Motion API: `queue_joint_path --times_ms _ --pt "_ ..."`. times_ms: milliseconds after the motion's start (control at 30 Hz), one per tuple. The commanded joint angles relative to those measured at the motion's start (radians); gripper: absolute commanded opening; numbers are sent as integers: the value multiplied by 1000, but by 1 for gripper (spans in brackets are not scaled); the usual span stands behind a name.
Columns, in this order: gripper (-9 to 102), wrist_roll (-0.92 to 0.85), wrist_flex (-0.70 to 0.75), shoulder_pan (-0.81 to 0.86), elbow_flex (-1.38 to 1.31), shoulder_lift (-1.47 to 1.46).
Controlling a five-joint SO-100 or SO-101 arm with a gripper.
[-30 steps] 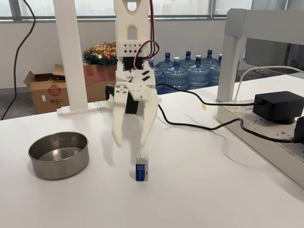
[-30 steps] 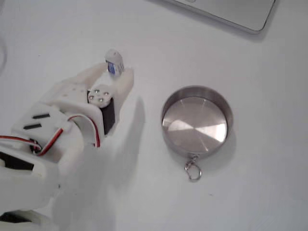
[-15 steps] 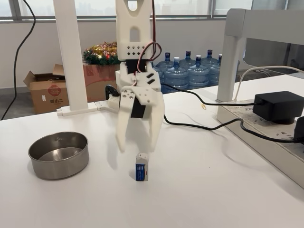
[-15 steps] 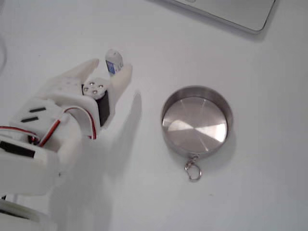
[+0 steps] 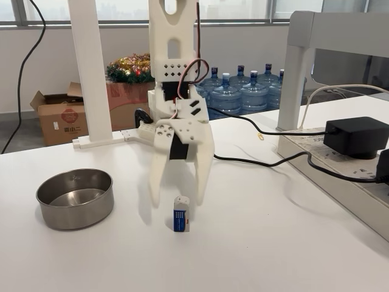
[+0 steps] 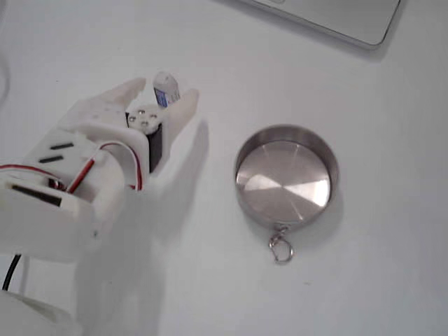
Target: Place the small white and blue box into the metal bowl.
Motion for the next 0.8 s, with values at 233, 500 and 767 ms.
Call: queue_joint_path --times_ms 233,500,767 --pt "26 6 -14 0 -97 -72" --pt "25 5 -15 12 -123 -124" --pt "21 17 -15 3 -120 -126"
